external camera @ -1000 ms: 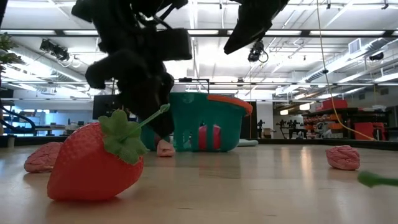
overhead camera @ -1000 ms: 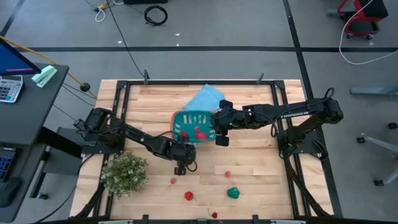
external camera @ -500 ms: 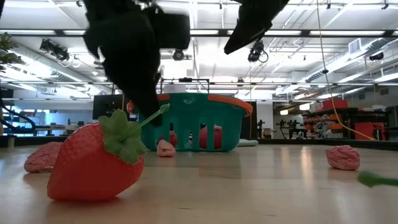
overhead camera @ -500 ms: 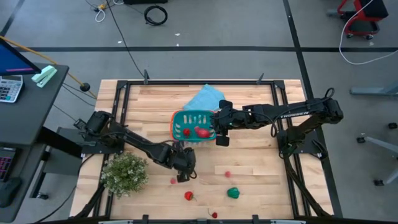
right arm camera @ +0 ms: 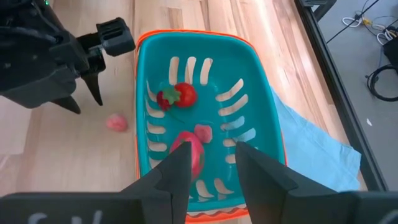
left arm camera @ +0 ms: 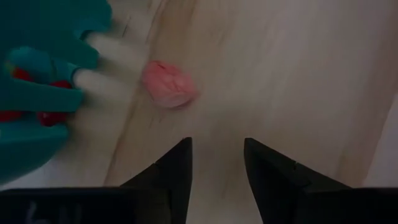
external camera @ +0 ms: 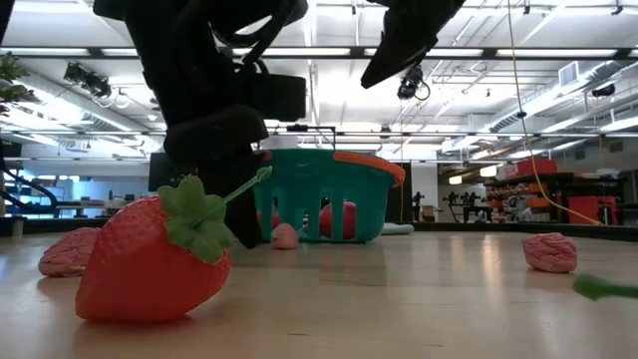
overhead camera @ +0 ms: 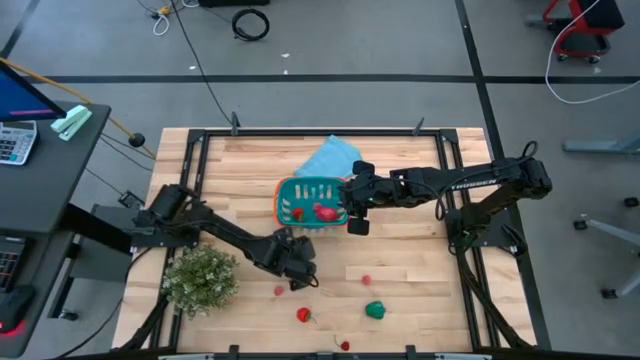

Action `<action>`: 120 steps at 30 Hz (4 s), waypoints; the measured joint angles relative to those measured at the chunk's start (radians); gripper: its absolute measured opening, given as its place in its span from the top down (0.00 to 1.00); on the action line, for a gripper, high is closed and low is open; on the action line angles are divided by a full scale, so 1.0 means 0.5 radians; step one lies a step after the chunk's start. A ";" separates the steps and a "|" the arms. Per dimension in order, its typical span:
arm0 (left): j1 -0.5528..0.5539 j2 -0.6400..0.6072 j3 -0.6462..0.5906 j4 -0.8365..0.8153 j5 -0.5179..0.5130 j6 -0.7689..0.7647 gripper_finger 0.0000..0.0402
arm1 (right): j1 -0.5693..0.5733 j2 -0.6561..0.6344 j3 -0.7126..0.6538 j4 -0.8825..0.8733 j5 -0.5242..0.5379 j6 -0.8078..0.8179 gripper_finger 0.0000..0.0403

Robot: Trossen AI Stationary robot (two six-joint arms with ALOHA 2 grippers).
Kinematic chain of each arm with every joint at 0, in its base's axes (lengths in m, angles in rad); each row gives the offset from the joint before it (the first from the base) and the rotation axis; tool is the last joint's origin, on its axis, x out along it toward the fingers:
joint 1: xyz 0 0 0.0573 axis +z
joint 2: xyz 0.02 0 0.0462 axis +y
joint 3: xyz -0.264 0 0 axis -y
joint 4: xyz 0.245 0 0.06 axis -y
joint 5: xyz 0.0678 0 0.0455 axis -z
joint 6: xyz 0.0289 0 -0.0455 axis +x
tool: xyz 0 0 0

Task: Pick and placing Produce into tupperware
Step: Put the pink peach into the bin

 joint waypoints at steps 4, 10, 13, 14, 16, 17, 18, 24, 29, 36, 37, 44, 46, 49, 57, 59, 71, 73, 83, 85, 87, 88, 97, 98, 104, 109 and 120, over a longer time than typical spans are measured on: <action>0.028 -0.007 0.000 -0.008 -0.050 -0.001 0.63 | 0.000 0.000 0.000 0.001 0.000 -0.001 0.67; 0.130 -0.007 0.000 0.102 -0.117 -0.053 0.60 | 0.000 0.000 0.000 0.001 0.000 -0.001 0.67; 0.166 -0.007 0.000 0.106 -0.116 -0.053 0.58 | 0.001 0.000 0.000 0.001 0.000 -0.001 0.67; 0.176 -0.003 0.000 0.109 -0.116 -0.052 0.57 | 0.000 0.000 0.000 0.001 0.000 -0.002 0.67; 0.192 0.006 0.001 0.118 -0.113 -0.051 0.56 | 0.000 0.000 0.000 0.001 0.000 -0.002 0.67; 0.201 0.008 0.001 0.118 -0.108 -0.052 0.55 | 0.001 0.000 0.000 0.001 0.000 -0.002 0.67; 0.208 0.013 0.001 0.123 -0.110 -0.053 0.54 | 0.001 0.000 0.000 0.001 0.000 -0.002 0.67; 0.244 0.072 0.005 0.212 -0.112 -0.046 0.53 | 0.001 0.000 0.000 0.000 0.000 -0.013 0.67; 0.256 0.085 0.002 0.204 -0.099 -0.050 0.62 | 0.001 0.000 0.000 -0.014 0.000 -0.015 0.67; 0.242 0.070 0.002 0.172 -0.109 0.019 0.90 | 0.001 0.000 0.000 -0.012 0.000 -0.017 0.67; 0.232 0.053 0.002 0.140 -0.102 0.025 0.92 | 0.001 0.000 0.000 -0.012 0.001 -0.017 0.67; 0.085 -0.256 0.001 -0.038 -0.104 0.054 0.92 | 0.000 0.000 0.000 -0.013 0.001 -0.020 0.67; 0.046 -0.385 -0.001 -0.114 -0.145 0.059 0.92 | 0.000 0.000 0.000 -0.013 0.001 -0.020 0.67; 0.035 -0.587 -0.001 -0.179 -0.322 0.128 0.92 | 0.000 0.000 0.000 -0.014 0.001 -0.021 0.67; 0.426 -0.755 0.002 -0.037 -0.351 0.819 0.88 | 0.000 0.000 0.000 -0.012 0.001 -0.018 0.67; 0.574 -0.709 0.002 0.061 -0.108 0.990 0.83 | 0.000 0.000 0.000 -0.011 0.000 0.000 0.67; 0.914 -0.443 -0.002 0.141 0.174 1.170 0.52 | 0.071 0.000 0.000 -0.426 -0.012 0.189 0.67; 0.892 -0.444 -0.002 0.162 0.175 1.171 0.48 | 0.114 0.000 0.000 -0.516 -0.091 0.267 0.67; 0.758 -0.490 0.236 0.106 0.176 1.276 0.49 | 0.637 -0.001 -0.275 -0.191 -0.396 0.676 0.67; 0.731 -0.490 0.340 0.059 0.176 1.281 0.50 | 0.719 0.000 -0.419 0.041 -0.360 0.793 0.66; 0.708 -0.492 0.436 0.008 0.174 1.283 0.51 | 0.778 0.000 -0.554 0.251 -0.312 0.893 0.64; 0.698 -0.493 0.479 -0.034 0.175 1.282 0.51 | 0.795 0.000 -0.615 0.330 -0.307 0.954 0.63; 0.556 -0.495 0.687 -0.458 0.175 1.244 0.50 | 0.935 0.000 -0.952 0.550 -0.274 1.363 0.56; 0.540 -0.495 0.688 -0.481 0.175 1.244 0.50 | 0.962 0.000 -0.974 0.617 -0.247 1.361 0.56; 0.478 -0.494 0.688 -0.534 0.177 1.243 0.52 | 1.087 0.000 -1.044 0.836 0.012 1.243 0.57; 0.477 -0.494 0.688 -0.533 0.175 1.202 0.52 | 1.135 0.047 -1.044 0.862 0.016 1.330 0.56; 0.468 -0.492 0.688 -0.531 0.175 1.044 0.54 | 1.155 0.484 -0.981 1.094 0.044 1.291 0.56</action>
